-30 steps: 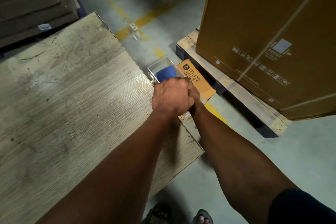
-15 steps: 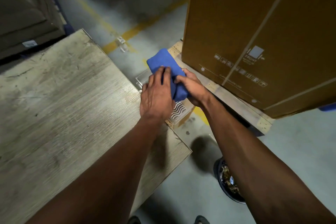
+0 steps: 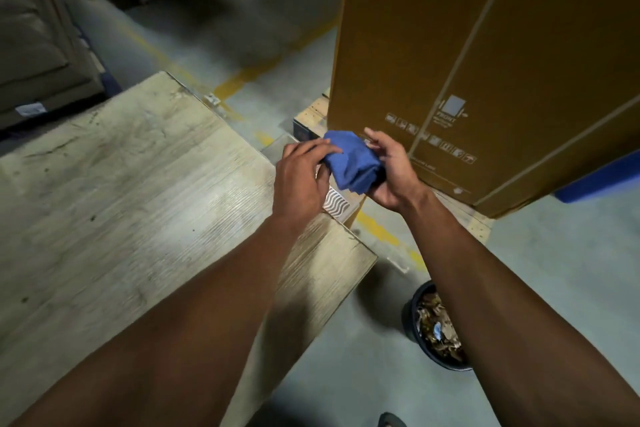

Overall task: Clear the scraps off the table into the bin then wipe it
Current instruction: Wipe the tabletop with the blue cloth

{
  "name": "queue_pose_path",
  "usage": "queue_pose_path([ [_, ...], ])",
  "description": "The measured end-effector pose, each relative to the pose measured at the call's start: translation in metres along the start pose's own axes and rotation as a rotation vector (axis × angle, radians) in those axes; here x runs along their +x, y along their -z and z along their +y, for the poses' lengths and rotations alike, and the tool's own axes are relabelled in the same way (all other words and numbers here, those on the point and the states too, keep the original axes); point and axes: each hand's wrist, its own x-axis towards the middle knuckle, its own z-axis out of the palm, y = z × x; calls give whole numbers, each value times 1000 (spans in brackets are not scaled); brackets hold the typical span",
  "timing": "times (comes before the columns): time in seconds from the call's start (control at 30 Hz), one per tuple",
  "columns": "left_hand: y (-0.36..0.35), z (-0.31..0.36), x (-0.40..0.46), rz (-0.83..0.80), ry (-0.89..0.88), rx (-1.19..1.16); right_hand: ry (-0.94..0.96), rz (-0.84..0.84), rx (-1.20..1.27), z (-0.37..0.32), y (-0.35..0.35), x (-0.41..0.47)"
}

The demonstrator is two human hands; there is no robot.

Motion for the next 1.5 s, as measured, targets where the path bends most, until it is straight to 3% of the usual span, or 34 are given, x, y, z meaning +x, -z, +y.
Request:
queue_pose_path([
  [0.23, 69, 10, -6, -70, 132, -194, 41, 3, -227, -14, -52, -39],
  [0.33, 105, 15, -3, -110, 219, -253, 44, -128, -157, -17, -72, -51],
  [0.47, 149, 18, -1, -182, 291, -331, 98, -260, -272, -14, -98, -66],
  [0.63, 192, 15, 0, -175, 263, -153, 151, -373, -596, -14, -130, -76],
  [0.73, 213, 12, -7, -152, 196, 38, 250, -322, -824, -14, -155, -81],
  [0.9, 236, 4, -29, -30, 160, 118, 445, -178, -1018, -2, -186, -77],
  [1.07, 254, -11, -51, -31, 230, 72, 401, -220, -898, 16, -200, -77],
  [1.23, 283, -39, -64, -105, 340, 230, 291, -282, -834, 29, -198, -69],
  [1.37, 305, -45, -62, 76, 319, 396, 378, -255, -806, 27, -210, -58],
  [1.5, 319, -40, -60, 306, 112, 488, 563, -157, -758, 21, -231, -46],
])
